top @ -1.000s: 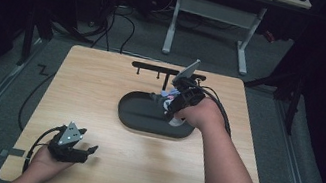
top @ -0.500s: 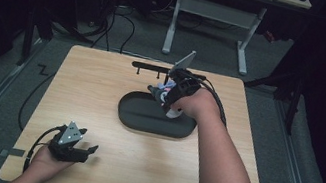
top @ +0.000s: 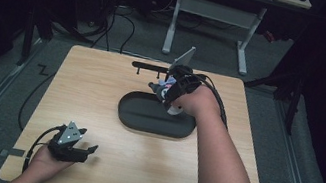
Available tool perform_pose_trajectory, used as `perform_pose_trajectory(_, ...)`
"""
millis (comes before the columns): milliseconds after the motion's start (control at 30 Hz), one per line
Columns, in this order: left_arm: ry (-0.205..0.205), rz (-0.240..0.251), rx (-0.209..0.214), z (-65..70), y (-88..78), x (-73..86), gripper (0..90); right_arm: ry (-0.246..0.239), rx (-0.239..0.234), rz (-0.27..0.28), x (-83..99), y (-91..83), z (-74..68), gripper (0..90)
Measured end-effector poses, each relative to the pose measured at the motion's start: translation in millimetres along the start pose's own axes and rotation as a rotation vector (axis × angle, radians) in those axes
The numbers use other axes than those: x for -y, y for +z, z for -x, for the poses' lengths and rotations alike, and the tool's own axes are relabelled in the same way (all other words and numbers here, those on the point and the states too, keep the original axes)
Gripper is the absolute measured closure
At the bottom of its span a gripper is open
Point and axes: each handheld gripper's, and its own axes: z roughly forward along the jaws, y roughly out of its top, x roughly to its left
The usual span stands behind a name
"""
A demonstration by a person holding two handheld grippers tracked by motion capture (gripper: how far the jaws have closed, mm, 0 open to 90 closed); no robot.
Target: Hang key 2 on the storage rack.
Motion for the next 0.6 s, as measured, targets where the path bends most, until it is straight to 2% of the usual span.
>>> perform_pose_trajectory(233, 0.002, -0.002, 0.000, 1.2, 0.1, 0.0, 27.8, -0.004, 0.010, 0.030, 2.8, -7.4, 1.8, 47.4)
perform_pose_trajectory(300, 0.001, -0.004, 0.000, 0.7, 0.1, 0.1, 27.9, -0.007, 0.019, 0.025, 0.8, -5.0, 1.8, 47.4)
perform_pose_trajectory(600, 0.000, -0.004, -0.002, 0.9, -0.3, 0.8, 27.9, 0.001, -0.005, 0.028, 1.6, 12.2, 10.7, 47.3)
